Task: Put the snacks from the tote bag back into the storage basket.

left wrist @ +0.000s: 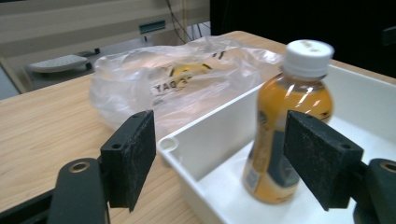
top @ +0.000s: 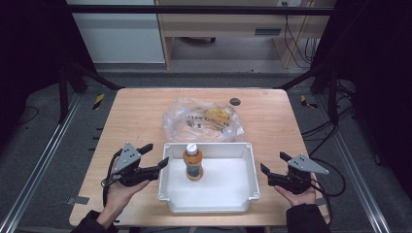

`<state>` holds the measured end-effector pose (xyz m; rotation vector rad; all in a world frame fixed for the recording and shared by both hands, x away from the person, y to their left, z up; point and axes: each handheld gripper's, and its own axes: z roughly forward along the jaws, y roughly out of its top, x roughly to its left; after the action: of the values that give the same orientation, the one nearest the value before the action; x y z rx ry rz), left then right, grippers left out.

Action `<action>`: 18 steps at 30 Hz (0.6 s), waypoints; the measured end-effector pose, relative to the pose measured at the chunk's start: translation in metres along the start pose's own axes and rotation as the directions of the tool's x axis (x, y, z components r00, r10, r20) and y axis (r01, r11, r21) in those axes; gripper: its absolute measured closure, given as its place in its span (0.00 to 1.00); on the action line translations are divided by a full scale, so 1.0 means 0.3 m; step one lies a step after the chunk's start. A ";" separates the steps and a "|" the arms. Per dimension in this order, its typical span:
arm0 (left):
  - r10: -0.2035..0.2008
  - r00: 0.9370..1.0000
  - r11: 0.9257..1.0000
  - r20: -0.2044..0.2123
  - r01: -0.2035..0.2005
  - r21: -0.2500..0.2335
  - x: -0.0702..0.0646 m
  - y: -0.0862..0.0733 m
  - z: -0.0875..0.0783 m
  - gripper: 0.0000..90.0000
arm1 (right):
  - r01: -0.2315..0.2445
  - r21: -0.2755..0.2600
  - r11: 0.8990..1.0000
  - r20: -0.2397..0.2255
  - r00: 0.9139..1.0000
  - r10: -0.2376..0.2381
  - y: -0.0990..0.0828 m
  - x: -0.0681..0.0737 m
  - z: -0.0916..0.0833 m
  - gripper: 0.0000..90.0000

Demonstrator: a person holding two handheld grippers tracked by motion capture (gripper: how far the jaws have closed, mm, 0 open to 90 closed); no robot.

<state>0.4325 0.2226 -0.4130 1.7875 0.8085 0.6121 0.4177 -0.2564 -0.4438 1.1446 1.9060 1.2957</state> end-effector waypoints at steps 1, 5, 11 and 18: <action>-0.002 1.000 1.000 -0.007 0.002 0.000 0.008 -0.006 -0.003 0.28 | 0.001 0.000 1.000 0.001 1.000 -0.001 0.000 0.000 0.000 0.18; -0.011 1.000 1.000 -0.025 0.011 0.005 0.035 -0.033 -0.015 0.28 | 0.005 0.000 1.000 0.003 1.000 -0.005 0.000 0.000 -0.001 0.18; -0.030 0.998 0.999 -0.048 0.031 0.033 0.076 -0.083 -0.035 0.27 | 0.006 0.000 1.000 0.003 1.000 -0.006 -0.001 0.000 -0.003 0.18; -0.041 0.995 0.997 -0.091 0.047 0.066 0.128 -0.152 -0.052 0.27 | 0.007 0.000 1.000 0.003 1.000 -0.007 -0.001 0.000 -0.004 0.18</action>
<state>0.4351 0.2722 -0.4495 1.8096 0.9375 0.6464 0.4165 -0.2569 -0.4436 1.1381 1.9059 1.2891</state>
